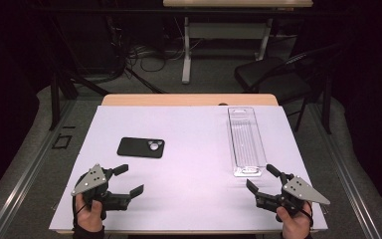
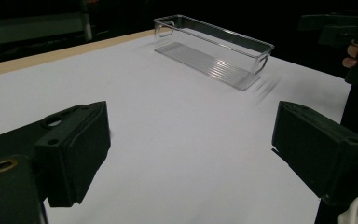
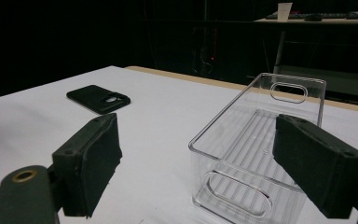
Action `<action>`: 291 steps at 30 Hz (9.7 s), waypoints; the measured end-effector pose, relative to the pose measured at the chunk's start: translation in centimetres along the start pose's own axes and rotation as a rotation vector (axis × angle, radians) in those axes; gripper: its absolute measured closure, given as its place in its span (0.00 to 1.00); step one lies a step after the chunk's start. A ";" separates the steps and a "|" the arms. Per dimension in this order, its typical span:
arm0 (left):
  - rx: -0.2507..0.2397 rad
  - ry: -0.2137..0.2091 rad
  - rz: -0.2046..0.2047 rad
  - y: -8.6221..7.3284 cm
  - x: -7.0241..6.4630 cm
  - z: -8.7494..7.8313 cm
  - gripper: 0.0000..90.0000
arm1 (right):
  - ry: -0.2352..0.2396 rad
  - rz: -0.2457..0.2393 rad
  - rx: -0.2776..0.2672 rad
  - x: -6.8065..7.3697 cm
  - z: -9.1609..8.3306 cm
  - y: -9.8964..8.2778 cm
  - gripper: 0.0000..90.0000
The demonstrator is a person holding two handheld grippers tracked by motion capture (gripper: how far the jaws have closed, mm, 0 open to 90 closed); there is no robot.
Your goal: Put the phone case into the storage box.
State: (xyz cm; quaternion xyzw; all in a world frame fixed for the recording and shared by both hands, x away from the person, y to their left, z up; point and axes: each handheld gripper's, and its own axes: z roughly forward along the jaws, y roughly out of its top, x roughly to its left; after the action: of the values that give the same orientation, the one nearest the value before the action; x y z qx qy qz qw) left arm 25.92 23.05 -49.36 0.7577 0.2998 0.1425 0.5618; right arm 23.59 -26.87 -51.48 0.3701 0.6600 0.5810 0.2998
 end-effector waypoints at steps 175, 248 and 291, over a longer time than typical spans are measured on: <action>0.589 0.230 -0.275 1.1 8.0 16.0 1.00 | 0.028 0.009 0.087 -0.3 0.9 -1.6 0.16; 0.425 0.301 -0.321 -1.2 6.7 5.8 0.61 | 0.049 0.012 0.082 -0.3 1.0 -1.6 0.16; 0.410 0.283 -0.384 0.1 8.9 4.1 0.18 | 0.046 0.027 0.091 -0.3 1.1 -1.7 0.16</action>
State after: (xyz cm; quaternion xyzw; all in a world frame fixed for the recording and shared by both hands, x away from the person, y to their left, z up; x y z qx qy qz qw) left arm 35.16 25.30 -51.69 0.7574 0.5350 0.0743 0.3668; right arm 24.42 -26.66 -53.33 0.3788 0.6874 0.5627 0.2597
